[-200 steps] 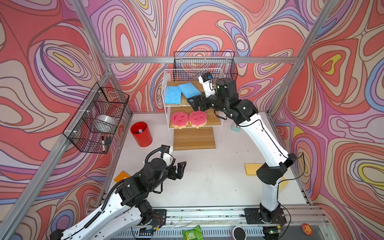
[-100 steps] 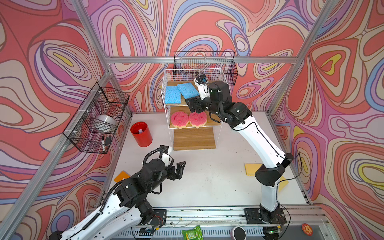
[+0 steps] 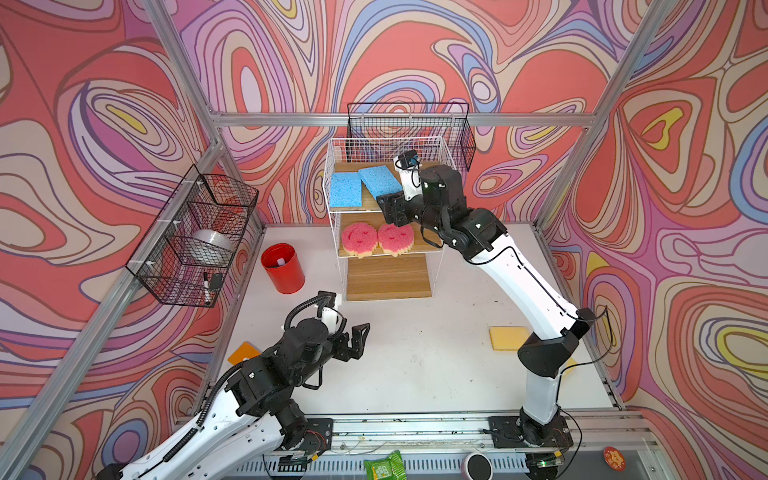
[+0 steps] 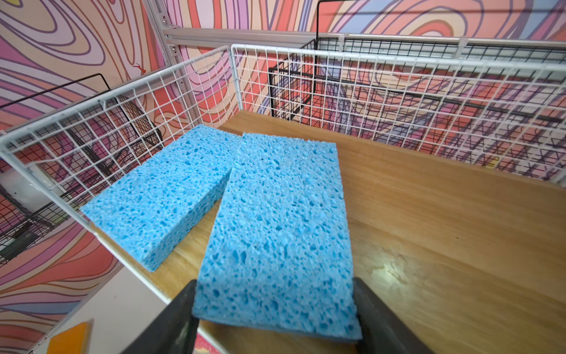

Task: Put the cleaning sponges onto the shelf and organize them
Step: 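Push the blue sponge with the right gripper against the other blue sponge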

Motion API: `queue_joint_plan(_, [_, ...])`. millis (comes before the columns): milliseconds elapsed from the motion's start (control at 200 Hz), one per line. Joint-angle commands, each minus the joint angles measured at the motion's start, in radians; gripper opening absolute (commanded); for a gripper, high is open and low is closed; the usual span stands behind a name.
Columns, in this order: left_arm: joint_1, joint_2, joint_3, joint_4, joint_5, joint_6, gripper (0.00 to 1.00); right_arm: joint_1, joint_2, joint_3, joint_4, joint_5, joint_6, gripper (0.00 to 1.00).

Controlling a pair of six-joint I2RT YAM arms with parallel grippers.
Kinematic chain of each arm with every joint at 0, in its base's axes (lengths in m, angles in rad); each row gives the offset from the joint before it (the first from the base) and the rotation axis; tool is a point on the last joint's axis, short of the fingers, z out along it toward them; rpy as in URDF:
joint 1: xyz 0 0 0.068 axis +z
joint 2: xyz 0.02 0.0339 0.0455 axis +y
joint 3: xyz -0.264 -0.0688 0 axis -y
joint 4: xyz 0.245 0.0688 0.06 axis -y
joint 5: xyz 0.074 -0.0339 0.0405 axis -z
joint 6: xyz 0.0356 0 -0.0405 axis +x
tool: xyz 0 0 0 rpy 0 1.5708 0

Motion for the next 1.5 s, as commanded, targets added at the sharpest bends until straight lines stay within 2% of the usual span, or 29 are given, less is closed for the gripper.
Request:
queue_joint_plan(0, [0.009, -0.008, -0.009, -0.018, -0.013, -0.013, 0.93, 0.001, -0.049, -0.045, 0.005, 0.035, 0.023, 0.78])
queue_joint_plan(391, [0.008, -0.015, -0.016, -0.023, -0.014, -0.021, 0.93, 0.024, -0.033, -0.028, -0.013, 0.059, 0.013, 0.79])
queue_joint_plan(681, [0.009, -0.012, -0.023, -0.021, -0.013, -0.018, 0.93, 0.054, 0.006, -0.002, -0.01, 0.005, -0.018, 0.93])
queue_joint_plan(1066, [0.008, -0.01, -0.025, -0.017, -0.017, -0.018, 0.93, 0.065, -0.005, -0.04, 0.032, -0.057, -0.025, 0.93])
queue_joint_plan(1497, [0.008, -0.013, -0.019, -0.021, -0.02, -0.019, 0.93, 0.065, 0.012, -0.033, 0.04, -0.027, -0.038, 0.91])
